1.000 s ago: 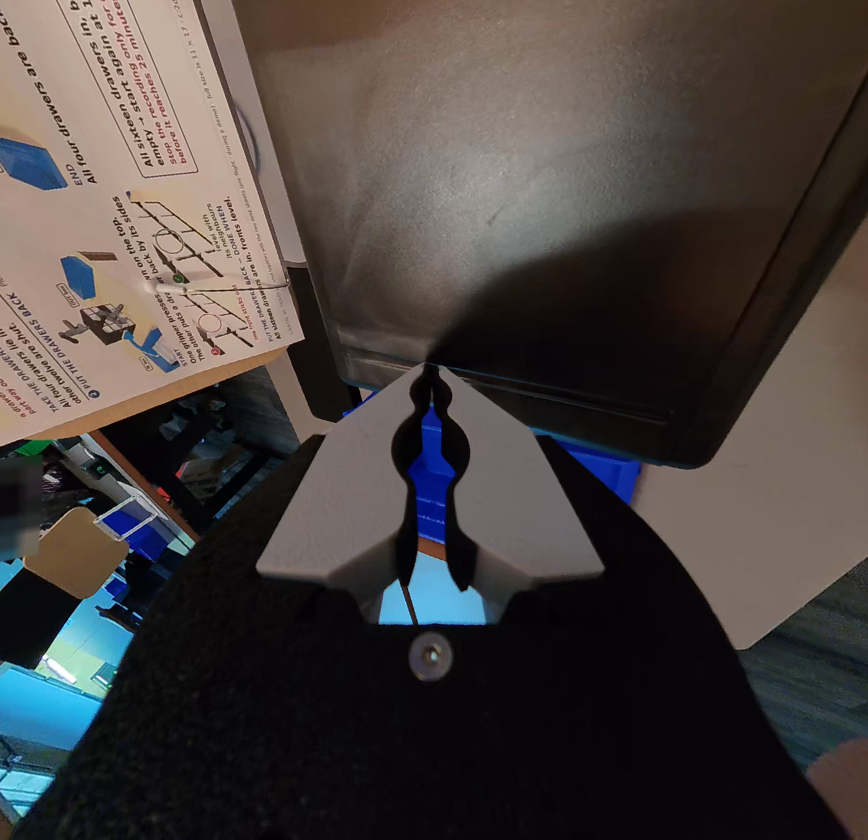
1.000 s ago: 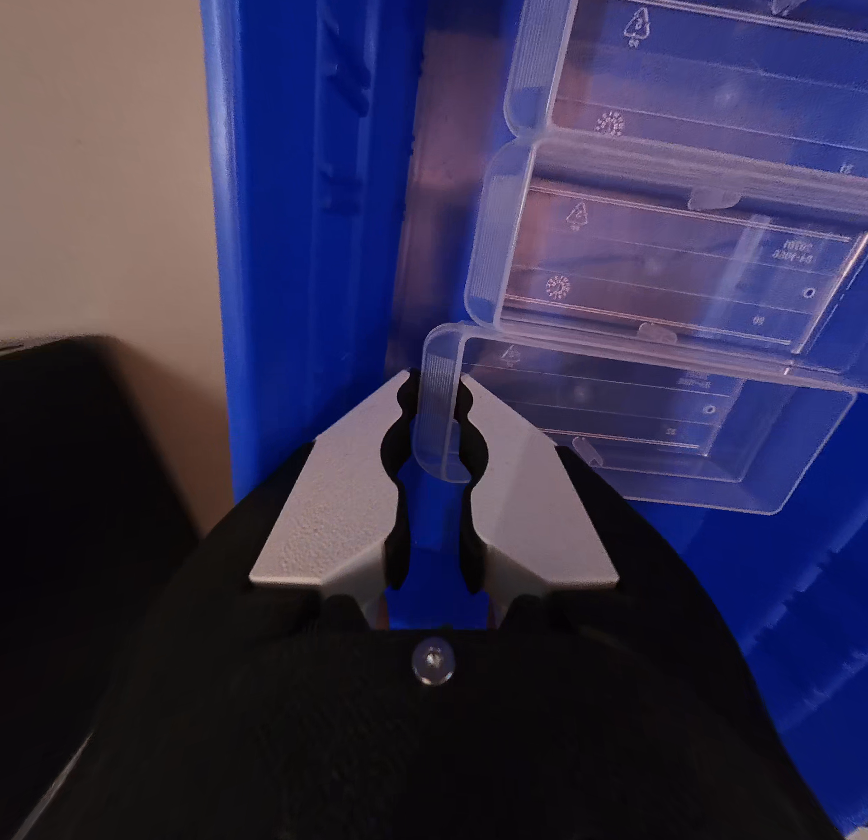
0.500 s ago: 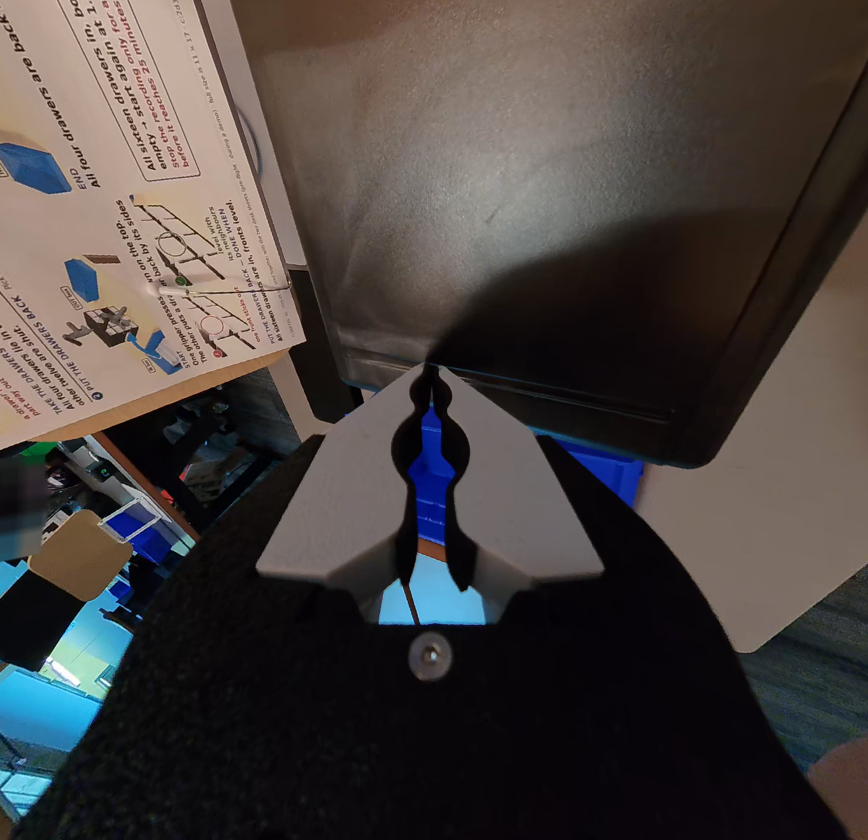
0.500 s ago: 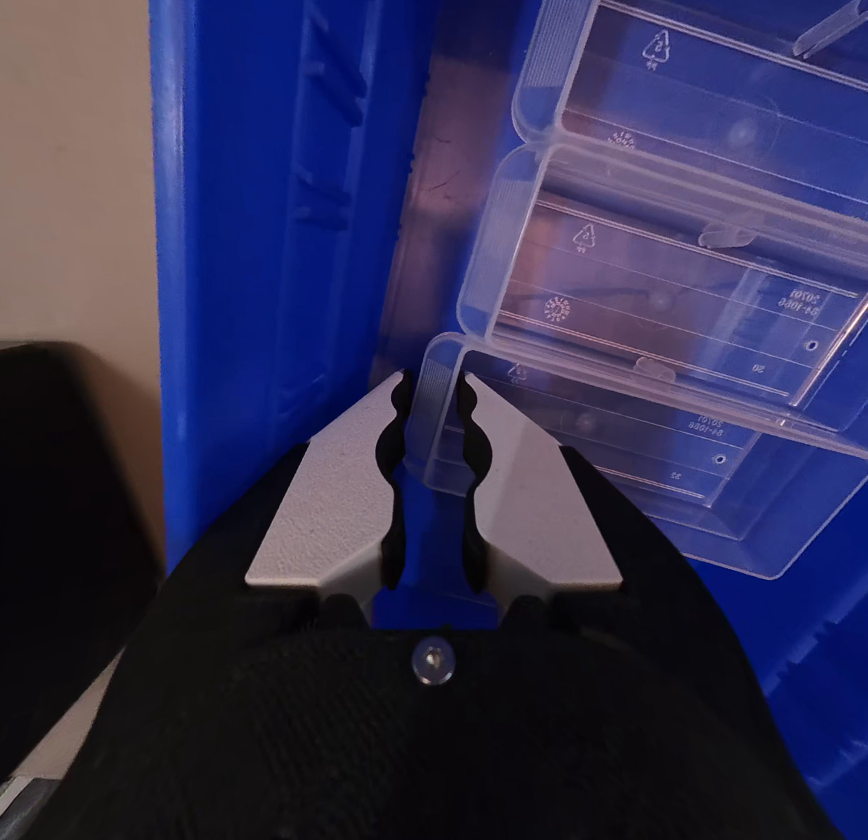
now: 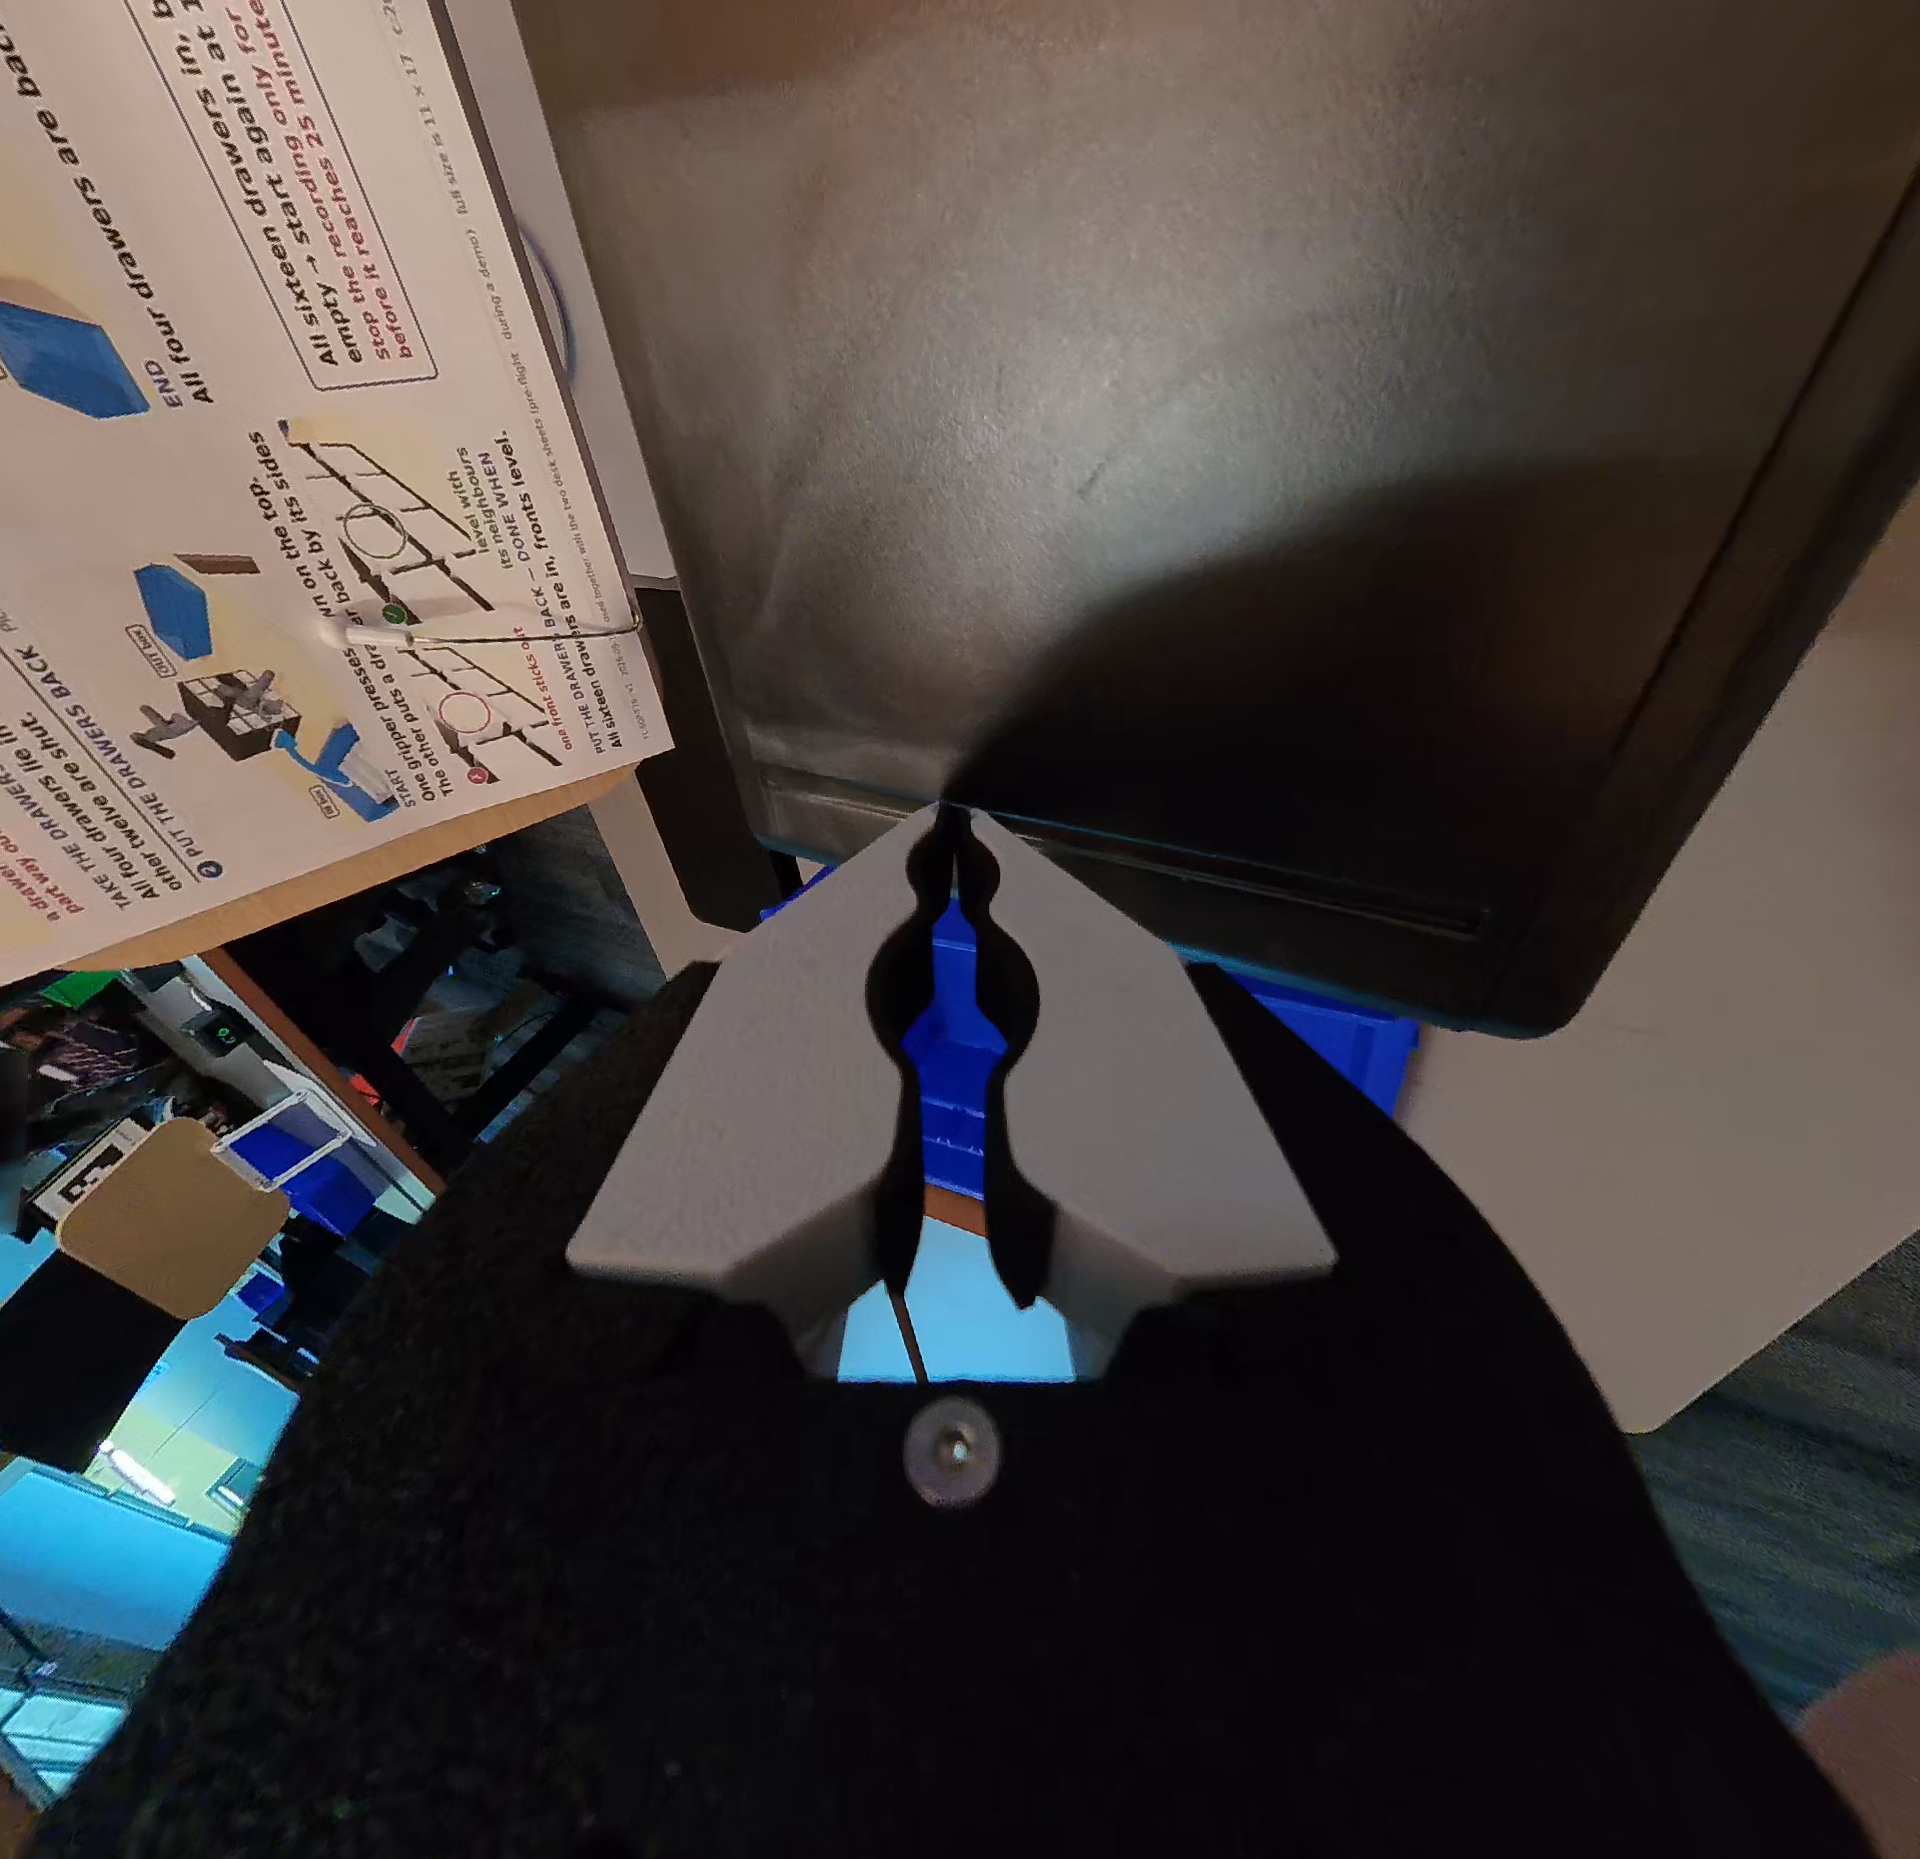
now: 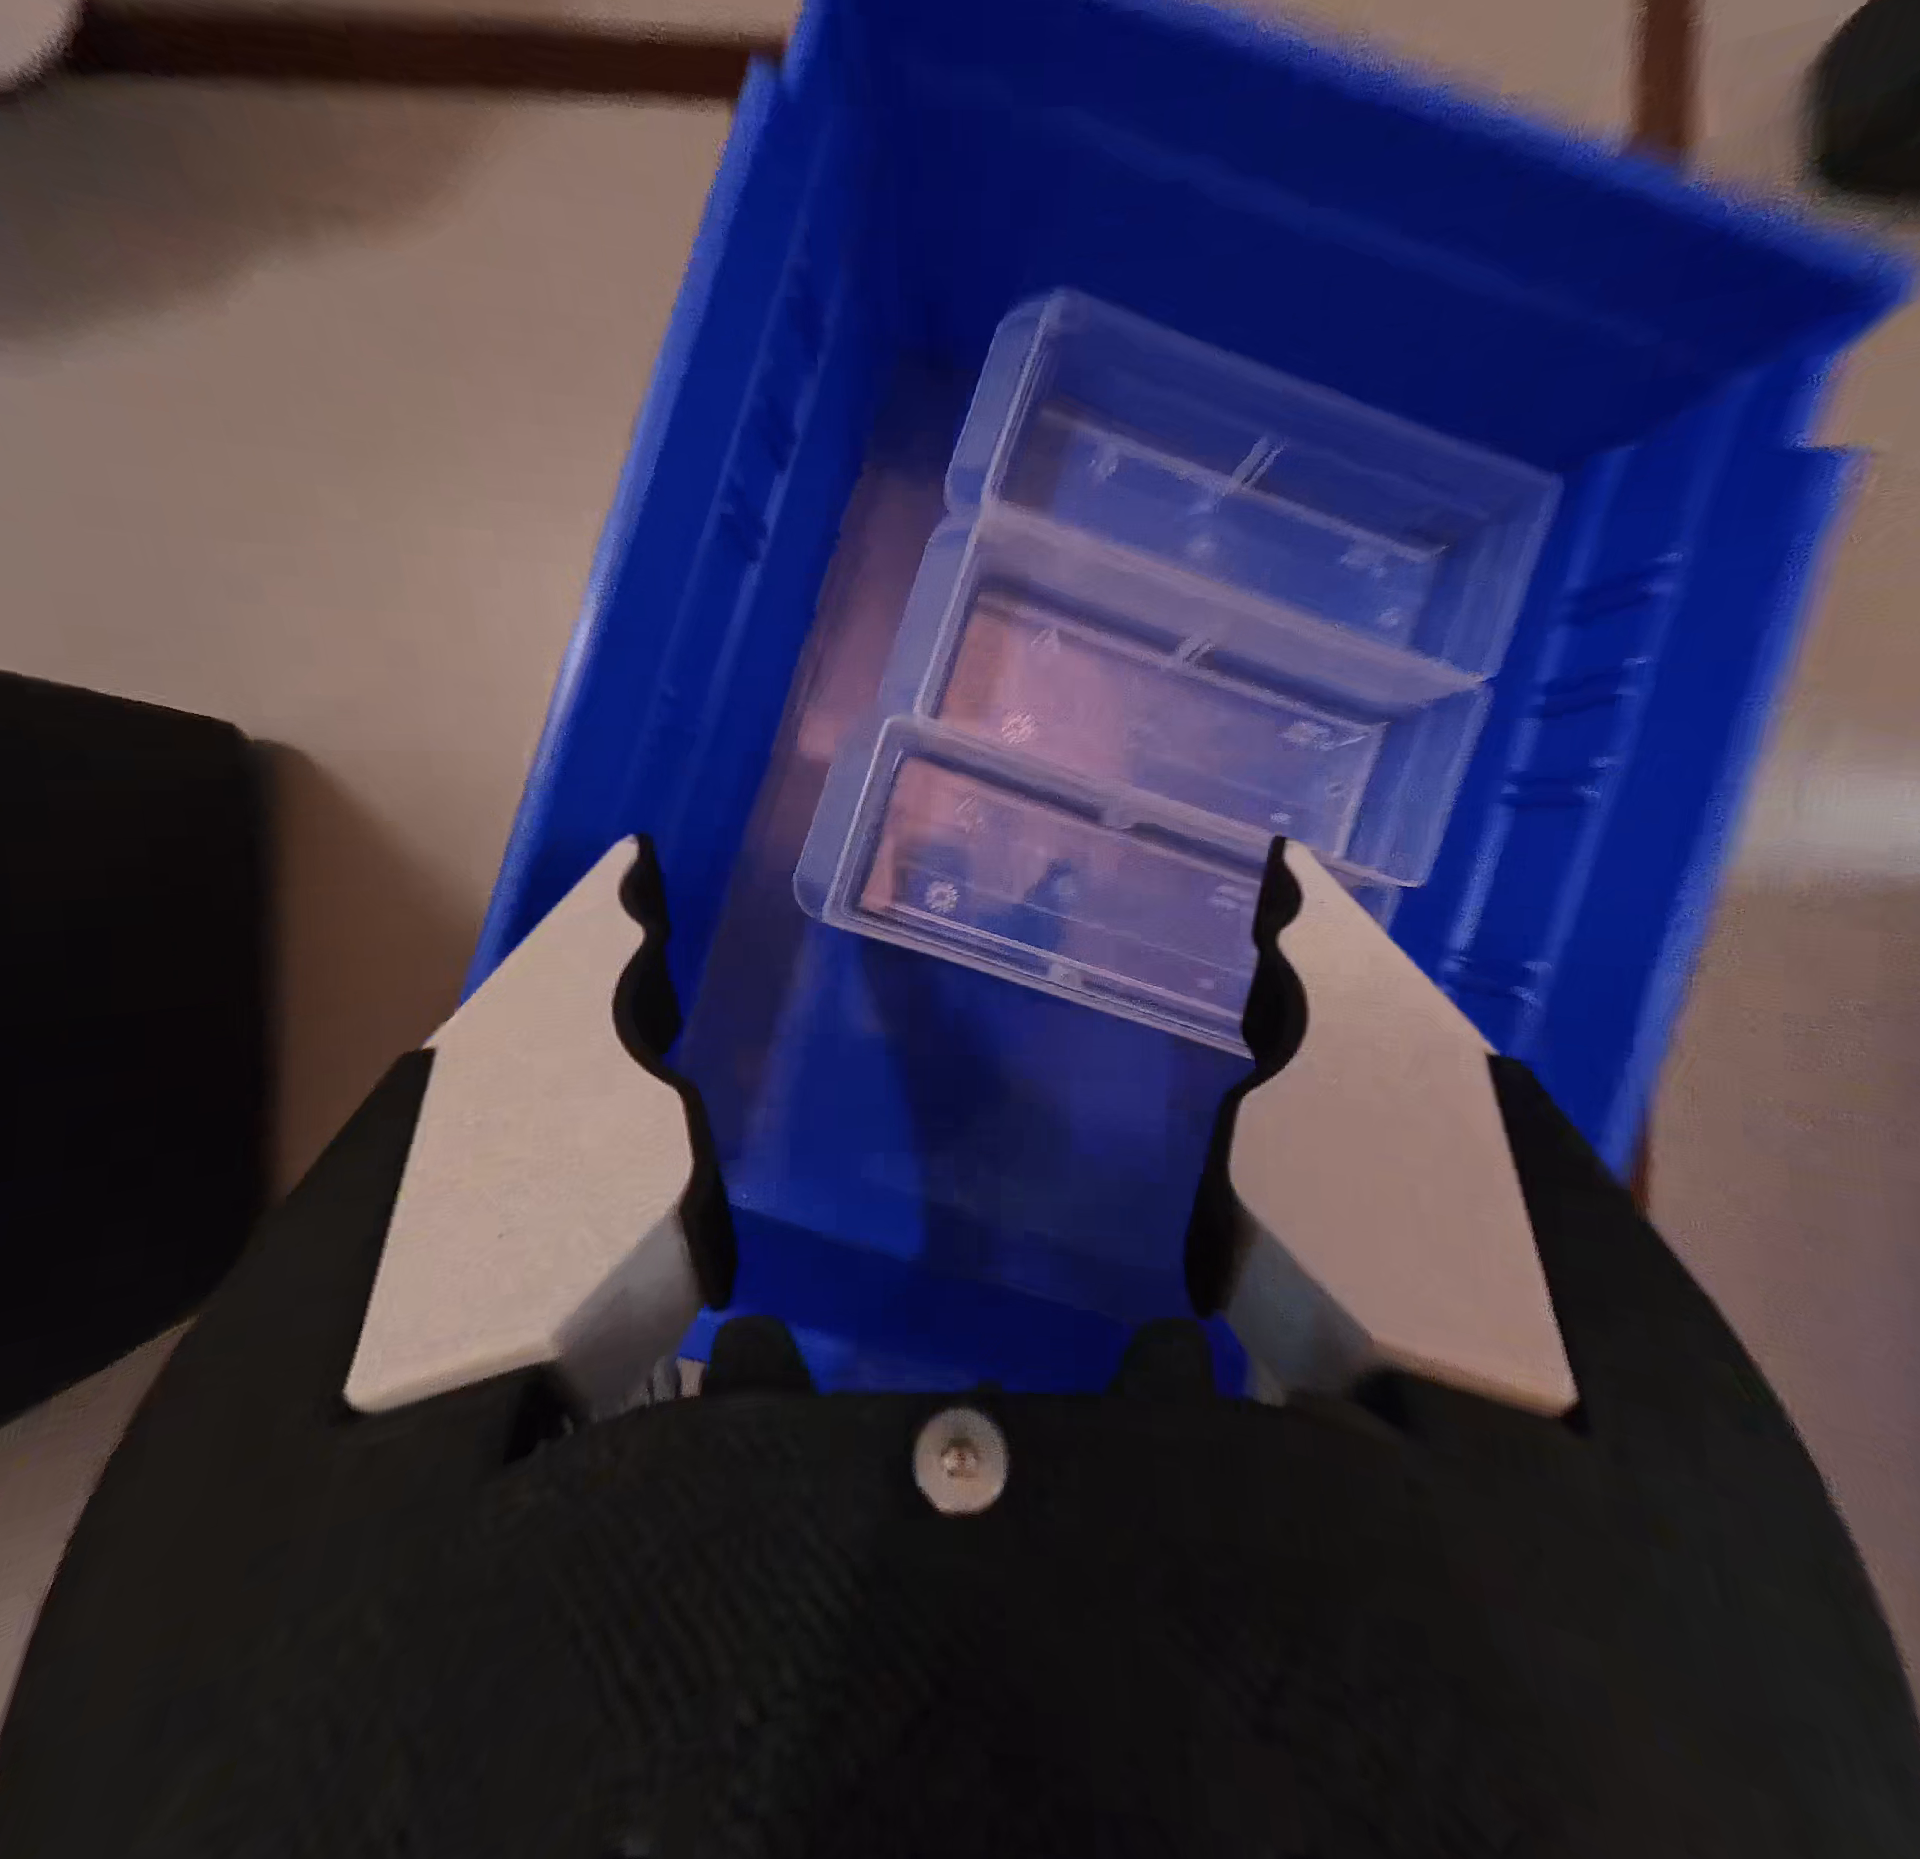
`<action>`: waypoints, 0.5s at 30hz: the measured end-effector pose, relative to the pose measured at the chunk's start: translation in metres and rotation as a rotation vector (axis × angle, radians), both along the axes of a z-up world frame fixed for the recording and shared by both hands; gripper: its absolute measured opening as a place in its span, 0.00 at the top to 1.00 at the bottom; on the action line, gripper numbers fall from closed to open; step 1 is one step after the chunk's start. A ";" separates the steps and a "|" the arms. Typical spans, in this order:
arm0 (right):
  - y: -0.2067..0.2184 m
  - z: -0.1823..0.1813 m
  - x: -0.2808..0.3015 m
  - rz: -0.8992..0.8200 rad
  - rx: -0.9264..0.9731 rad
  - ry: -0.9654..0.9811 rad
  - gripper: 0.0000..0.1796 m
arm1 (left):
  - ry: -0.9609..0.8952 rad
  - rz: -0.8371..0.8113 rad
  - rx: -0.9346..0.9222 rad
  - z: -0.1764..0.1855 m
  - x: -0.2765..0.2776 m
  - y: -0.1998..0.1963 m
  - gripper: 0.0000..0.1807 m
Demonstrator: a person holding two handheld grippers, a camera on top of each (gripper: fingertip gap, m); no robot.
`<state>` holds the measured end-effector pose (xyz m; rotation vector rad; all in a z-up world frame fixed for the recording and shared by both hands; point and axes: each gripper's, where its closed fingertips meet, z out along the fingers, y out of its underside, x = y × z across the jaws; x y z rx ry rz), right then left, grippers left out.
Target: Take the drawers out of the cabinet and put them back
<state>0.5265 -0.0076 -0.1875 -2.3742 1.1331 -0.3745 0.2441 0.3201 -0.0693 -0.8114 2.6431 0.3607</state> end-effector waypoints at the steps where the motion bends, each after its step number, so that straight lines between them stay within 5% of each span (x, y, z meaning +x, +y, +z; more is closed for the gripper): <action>1: -0.004 0.016 -0.001 0.004 0.031 -0.061 0.38 | 0.000 0.002 0.003 0.000 0.000 0.000 1.00; 10: -0.014 0.136 -0.055 0.269 0.276 -0.891 0.50 | 0.016 0.022 0.027 0.000 0.000 0.000 1.00; 12: -0.018 0.141 -0.071 0.239 0.352 -0.916 0.51 | 0.023 0.031 0.021 0.000 0.000 0.000 1.00; 13: -0.017 0.142 -0.080 0.226 0.409 -0.913 0.42 | 0.027 0.037 0.016 0.000 0.000 0.000 1.00; 15: -0.007 0.142 -0.112 0.253 0.551 -0.884 0.52 | 0.032 0.050 0.006 0.000 0.000 0.000 1.00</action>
